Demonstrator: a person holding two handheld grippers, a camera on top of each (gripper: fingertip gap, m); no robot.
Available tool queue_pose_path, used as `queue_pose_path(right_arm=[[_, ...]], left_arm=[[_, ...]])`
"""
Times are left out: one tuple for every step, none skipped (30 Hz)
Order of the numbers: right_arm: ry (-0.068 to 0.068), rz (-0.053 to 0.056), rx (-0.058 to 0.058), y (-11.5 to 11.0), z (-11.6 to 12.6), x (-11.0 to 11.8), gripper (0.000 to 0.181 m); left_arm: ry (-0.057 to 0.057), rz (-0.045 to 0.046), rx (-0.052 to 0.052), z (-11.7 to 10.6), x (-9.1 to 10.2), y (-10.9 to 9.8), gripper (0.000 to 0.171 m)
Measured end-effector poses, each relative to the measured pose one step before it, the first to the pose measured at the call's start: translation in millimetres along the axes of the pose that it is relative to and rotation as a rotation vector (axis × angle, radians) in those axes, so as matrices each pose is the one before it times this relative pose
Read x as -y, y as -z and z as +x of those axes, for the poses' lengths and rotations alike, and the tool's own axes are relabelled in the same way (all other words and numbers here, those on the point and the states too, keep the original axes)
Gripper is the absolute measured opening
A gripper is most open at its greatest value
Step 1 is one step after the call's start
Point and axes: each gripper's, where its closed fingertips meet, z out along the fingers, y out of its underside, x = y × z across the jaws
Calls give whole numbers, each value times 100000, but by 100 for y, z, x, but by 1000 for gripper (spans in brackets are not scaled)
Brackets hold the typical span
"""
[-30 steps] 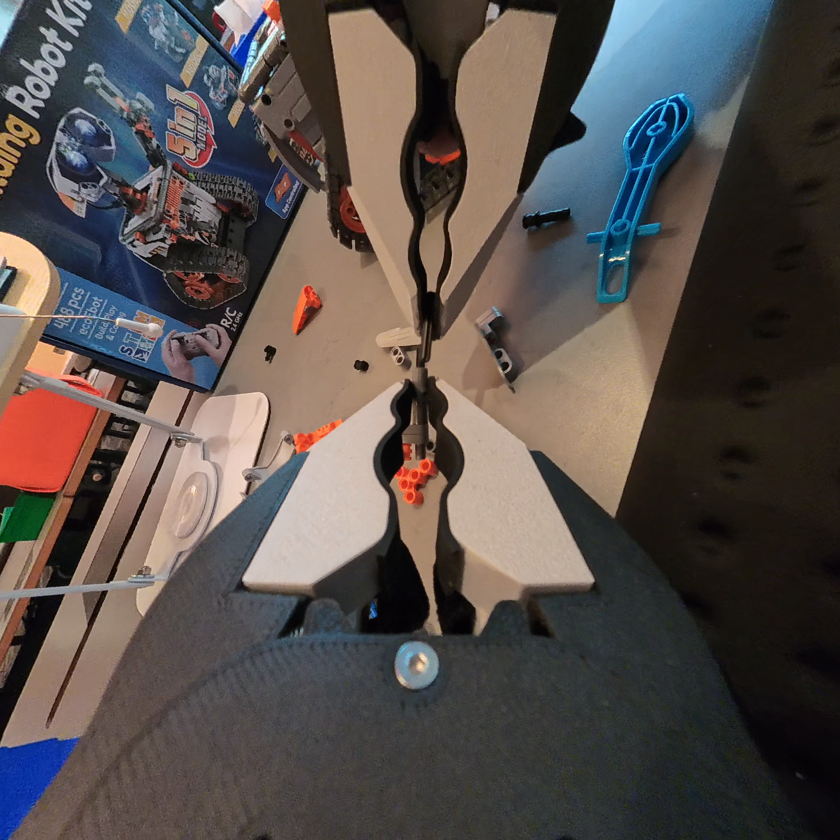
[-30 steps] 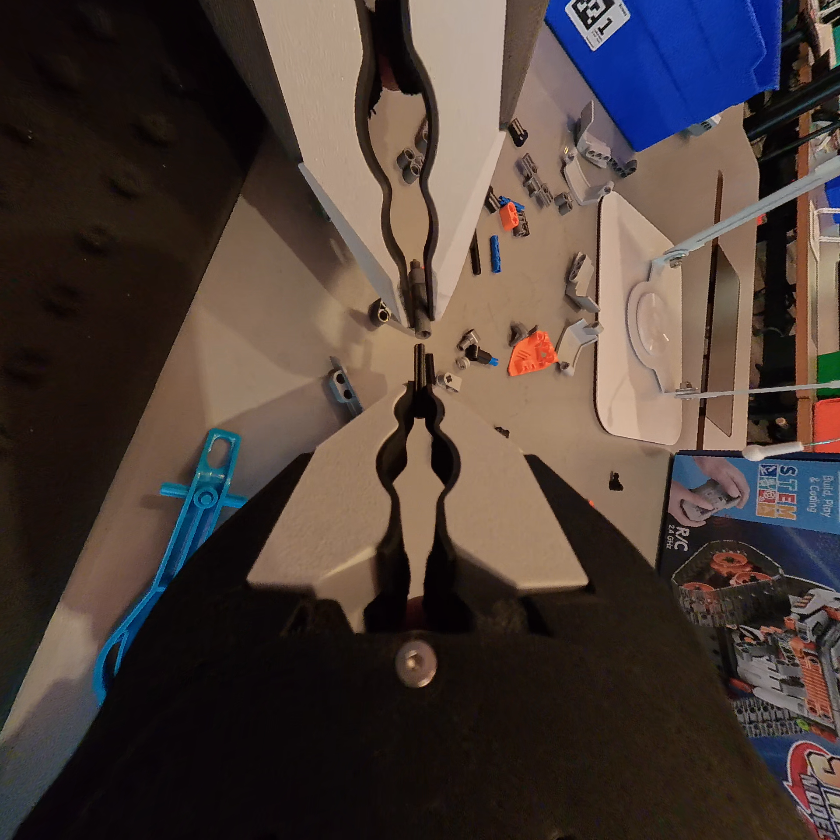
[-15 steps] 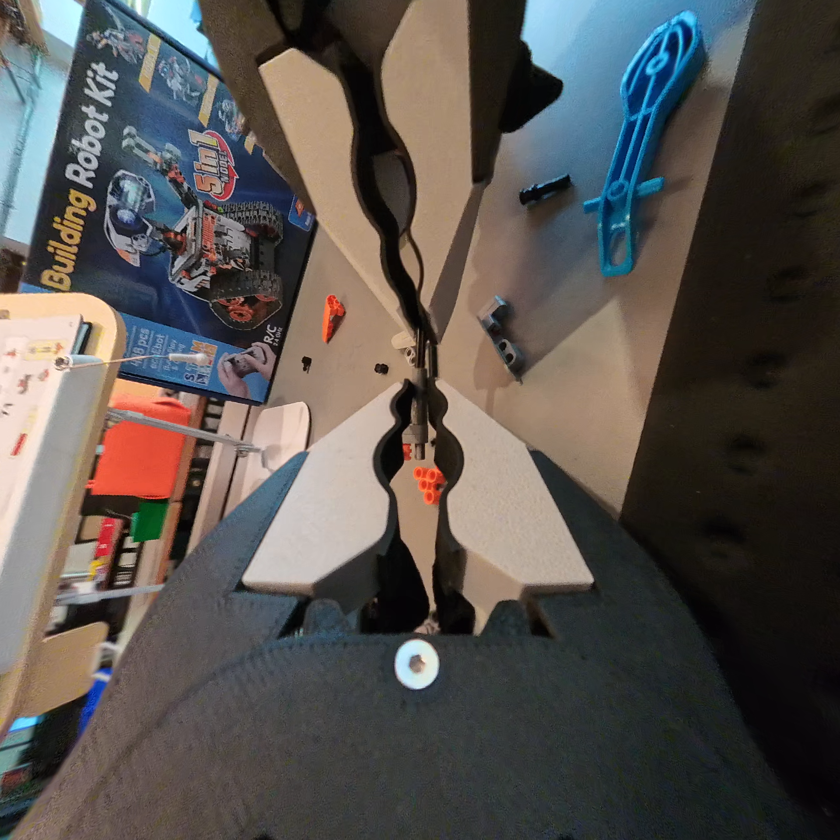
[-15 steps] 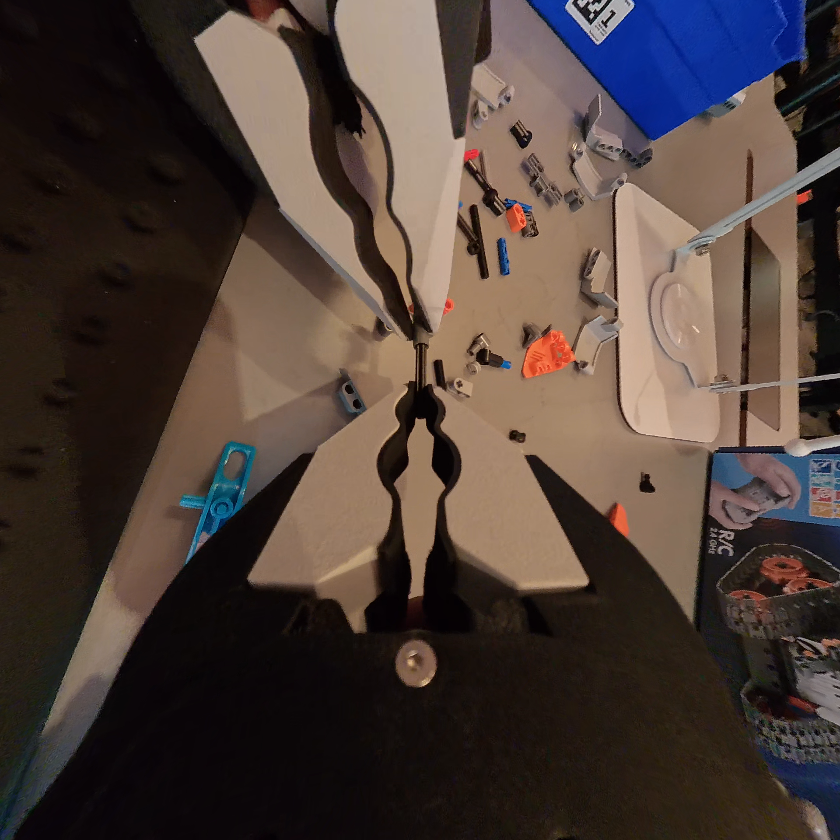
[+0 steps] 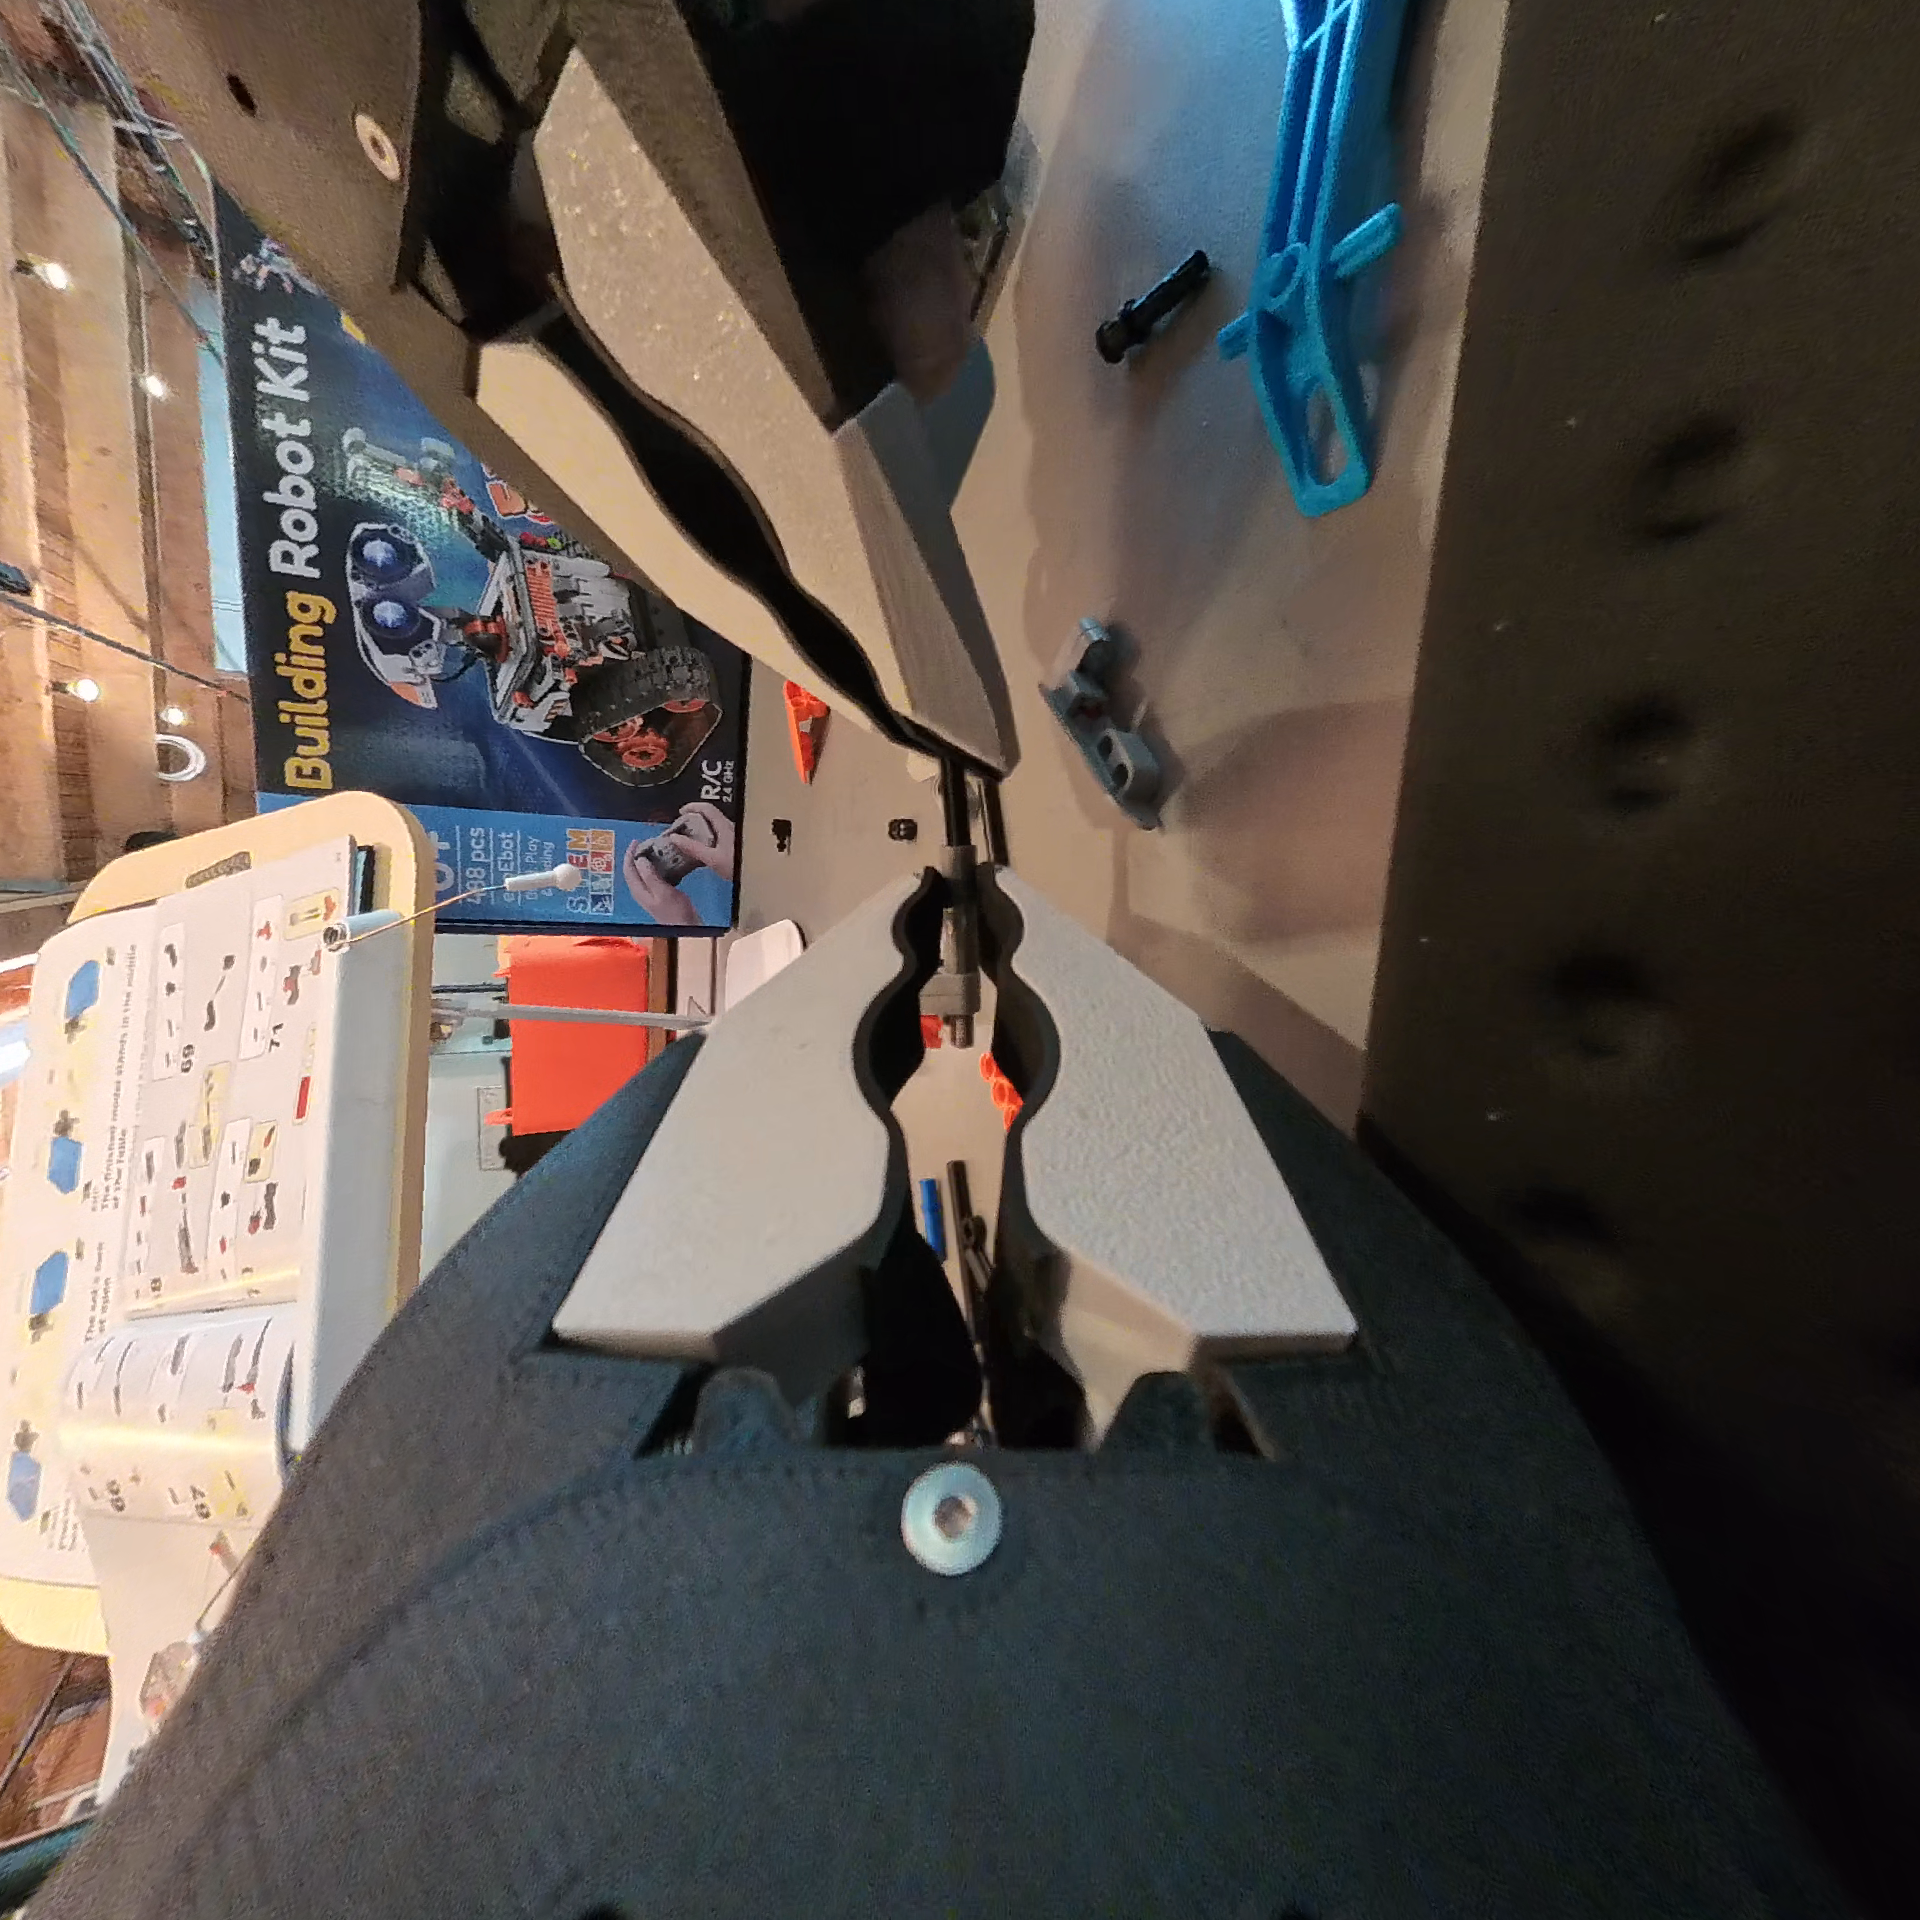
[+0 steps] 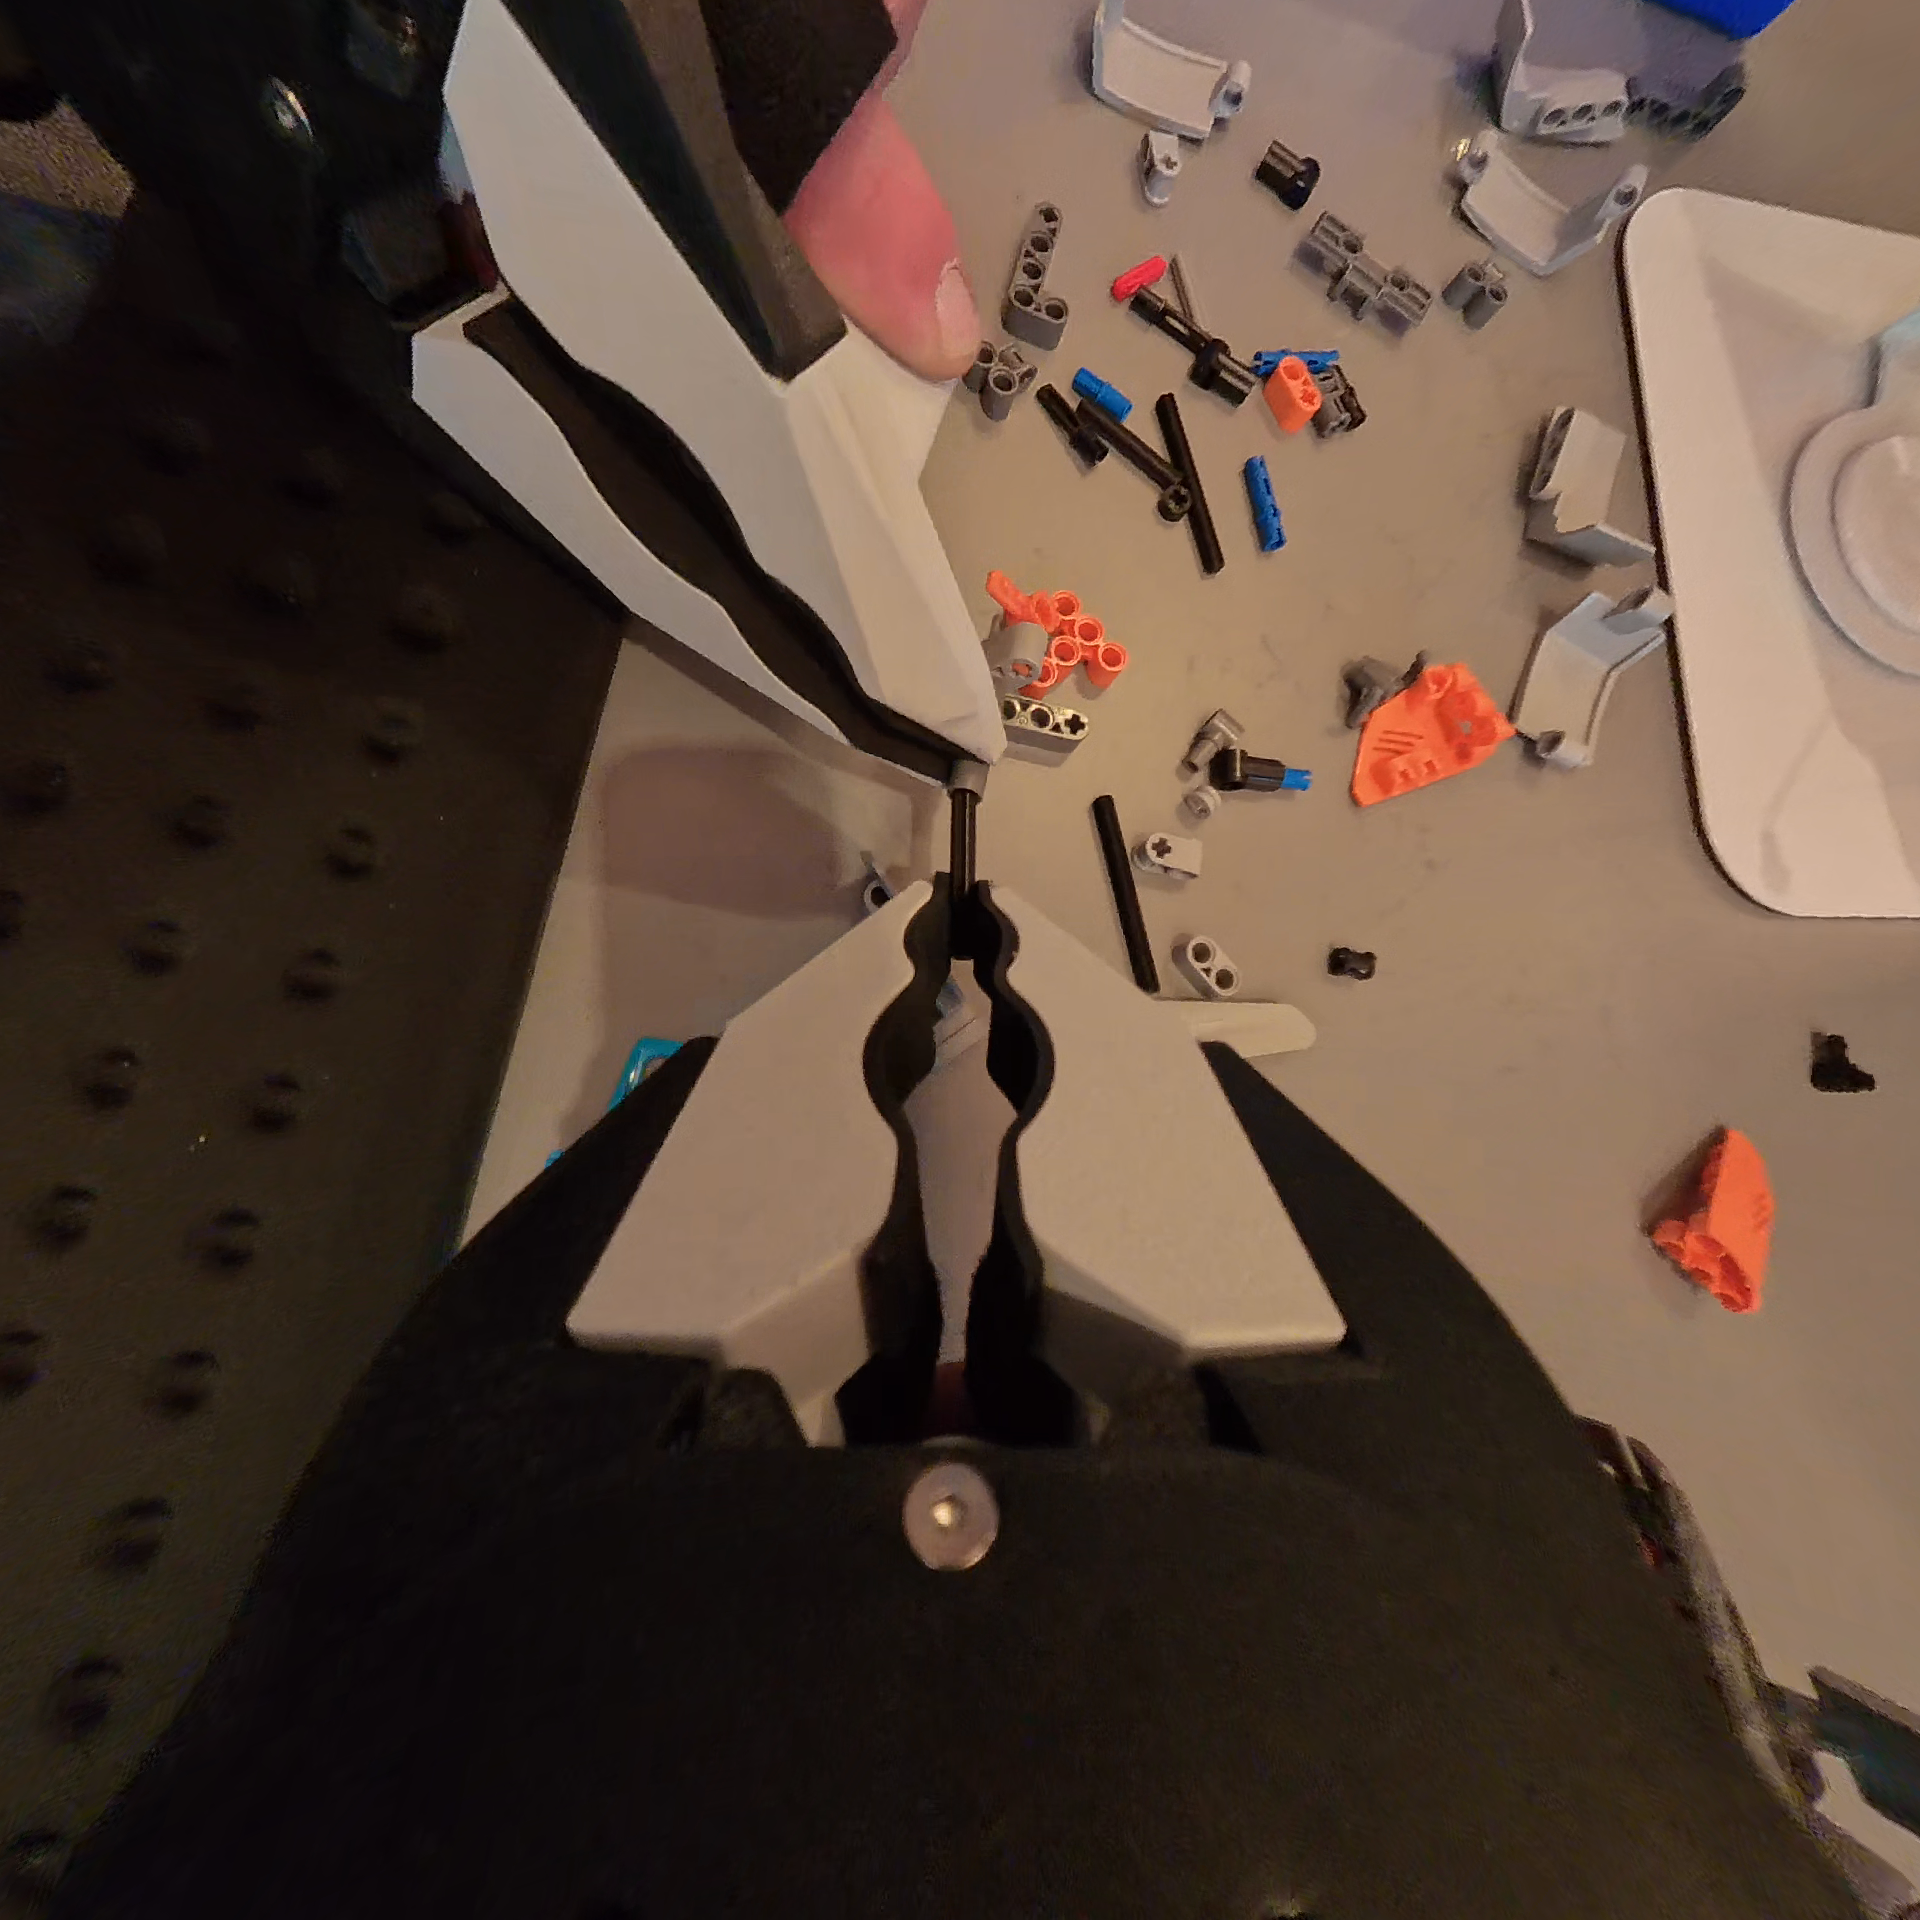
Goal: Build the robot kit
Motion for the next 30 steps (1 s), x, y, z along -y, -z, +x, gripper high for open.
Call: queue_pose_path(right_arm=[[-1245,745,232,9,17,105,0],[-740,-263,248,-3,-24,-29,0],[-479,-306,-178,-55,-5,-19,0],[-225,-205,-643,-89,28,8,0],[20,-241,-343,-59,10,-14,0],[-312,228,-338,-1,29,45,0],[-334,344,-582,20,69,87,0],[125,-32,-570,0,40,57,0],[323,-240,-257,-42,-8,5,0],[186,-123,-29,-88,-17,-6,0],[80,-111,55,-83,-15,-2,0],[303,-129,96,-53,-23,-1,0],[535,-42,-120,-7,-24,13,0],[344,399,-710,6,63,98,0],[-315,325,-346,-23,52,68,0],[-116,-69,-37,-52,7,4,0],[69,176,-594,-45,49,42,0],[-73,192,-285,-17,0,57,0],[93,297,67,67,-30,75,0],[-166,737,-293,113,41,147,0],[-173,483,-112,65,17,92,0],[-320,313,303,-14,-56,78,0],[-52,-103,-274,-89,15,64,0],[509,-827,-895,-85,110,-66,0],[-216,391,-437,25,102,55,0],[-517,1715,424,182,27,166,0],[-241,1222,651,185,-33,91,0],[302,43,-551,69,84,-33,0],[394,36,-1215,51,164,21,0],[-111,1076,-195,215,114,179,0]], left_arm=[[-197,338,939,-117,98,36,3],[271,104,-270,27,46,7,4],[368,168,-393,88,63,-22,3],[-355,-939,296,-17,-103,-48,3],[356,-325,-318,71,-48,-26,3],[921,148,-288,9,-4,-7,3],[643,-137,439,-120,-32,12,3],[457,-285,448,-83,-26,-6,3],[-18,-83,-67,42,10,-35,3],[-397,-96,-71,55,-7,-12,3],[217,-269,-275,81,-46,-17,3],[110,-91,-152,56,-12,-9,3],[-92,300,-161,59,22,13,3],[330,-38,279,-33,9,6,3],[281,-392,598,-130,-51,2,3],[299,197,-322,31,-13,-13,2],[-173,-209,141,4,-31,-5,2],[-301,-270,583,-75,-27,24,2],[109,756,59,7,93,83,2],[-208,343,947,-134,80,66,2],[106,317,1008,-185,56,37,2],[1220,702,-309,-24,113,37,2],[902,85,-186,2,151,3,2],[-151,-729,67,47,-116,-137,2],[557,-392,-168,-46,-128,-101,2],[869,889,855,-241,59,101,2],[566,1735,592,-168,172,172,2],[497,267,31,-46,50,5,2],[315,-615,77,-95,-97,-138,3],[34,679,938,-327,-14,10,3]])
